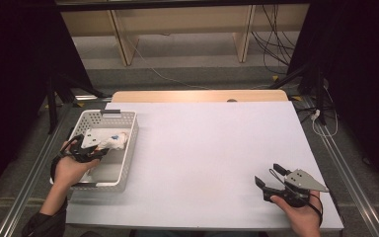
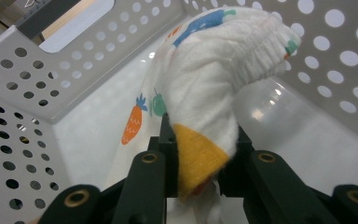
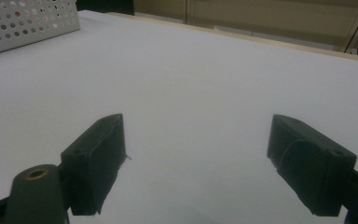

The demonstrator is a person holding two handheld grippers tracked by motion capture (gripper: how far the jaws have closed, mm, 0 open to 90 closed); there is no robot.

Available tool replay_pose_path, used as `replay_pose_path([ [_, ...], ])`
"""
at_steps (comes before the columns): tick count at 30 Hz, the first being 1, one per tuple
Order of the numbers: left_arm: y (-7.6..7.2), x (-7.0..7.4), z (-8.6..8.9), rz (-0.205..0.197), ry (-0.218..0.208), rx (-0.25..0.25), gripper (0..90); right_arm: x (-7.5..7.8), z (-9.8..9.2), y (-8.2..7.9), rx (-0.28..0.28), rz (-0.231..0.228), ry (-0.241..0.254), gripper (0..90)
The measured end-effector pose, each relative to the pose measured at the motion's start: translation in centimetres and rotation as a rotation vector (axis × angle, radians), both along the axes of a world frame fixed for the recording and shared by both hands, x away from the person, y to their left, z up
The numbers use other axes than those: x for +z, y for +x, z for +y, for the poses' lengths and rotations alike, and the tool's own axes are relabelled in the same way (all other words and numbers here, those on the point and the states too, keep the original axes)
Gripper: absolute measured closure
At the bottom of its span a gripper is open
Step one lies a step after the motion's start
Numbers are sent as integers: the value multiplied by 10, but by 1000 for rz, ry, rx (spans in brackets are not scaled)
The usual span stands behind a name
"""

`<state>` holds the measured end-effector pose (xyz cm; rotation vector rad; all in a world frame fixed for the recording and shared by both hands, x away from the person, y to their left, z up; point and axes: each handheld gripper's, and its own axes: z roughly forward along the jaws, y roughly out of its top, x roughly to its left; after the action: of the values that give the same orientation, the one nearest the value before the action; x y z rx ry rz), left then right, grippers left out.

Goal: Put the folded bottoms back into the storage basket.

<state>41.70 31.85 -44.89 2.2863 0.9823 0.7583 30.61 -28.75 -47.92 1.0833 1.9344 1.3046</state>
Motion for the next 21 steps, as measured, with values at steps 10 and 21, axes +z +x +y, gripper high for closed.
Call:
replay_pose_path([
  [10, 2, -2, 0, 27, 0, -11, 719, 0, 0, 0, 2, -2, 1, 199],
  [21, 1, 6, -5, 55, -22, -3, 303, 1, 0, 0, 1, 0, 2, 199],
])
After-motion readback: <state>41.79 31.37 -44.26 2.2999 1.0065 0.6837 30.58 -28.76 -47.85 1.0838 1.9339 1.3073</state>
